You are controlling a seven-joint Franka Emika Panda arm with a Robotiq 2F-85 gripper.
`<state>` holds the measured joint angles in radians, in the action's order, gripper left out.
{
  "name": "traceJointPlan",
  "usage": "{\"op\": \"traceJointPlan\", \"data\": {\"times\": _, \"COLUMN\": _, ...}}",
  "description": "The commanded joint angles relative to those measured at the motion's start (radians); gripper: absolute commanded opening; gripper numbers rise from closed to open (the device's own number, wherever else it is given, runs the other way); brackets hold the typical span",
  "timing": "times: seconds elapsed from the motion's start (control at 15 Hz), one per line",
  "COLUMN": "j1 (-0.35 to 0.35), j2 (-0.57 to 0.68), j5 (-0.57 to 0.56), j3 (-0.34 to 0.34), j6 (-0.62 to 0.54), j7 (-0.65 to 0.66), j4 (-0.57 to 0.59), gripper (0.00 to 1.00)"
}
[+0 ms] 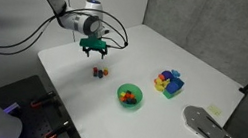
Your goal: Put the small orange block in the green bowl
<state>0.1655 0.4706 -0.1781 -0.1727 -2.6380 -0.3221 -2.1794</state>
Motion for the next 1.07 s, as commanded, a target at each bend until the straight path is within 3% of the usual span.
{"op": "traceJointPlan", "data": {"times": 0.0, "j1": -0.015, "j2": 0.117, "j5": -0.023, "j3": -0.028, "j6": -0.002, "j7": -0.089, "j4": 0.105, "gripper": 1.00}}
{"op": "traceJointPlan", "data": {"times": 0.4, "j1": -0.008, "j2": 0.282, "j5": -0.046, "j3": -0.043, "j6": 0.019, "j7": -0.168, "j4": 0.239, "gripper": 1.00}}
{"op": "traceJointPlan", "data": {"times": 1.0, "j1": 0.049, "j2": 0.389, "j5": -0.110, "j3": -0.012, "j6": 0.008, "j7": -0.126, "j4": 0.320, "gripper": 1.00}}
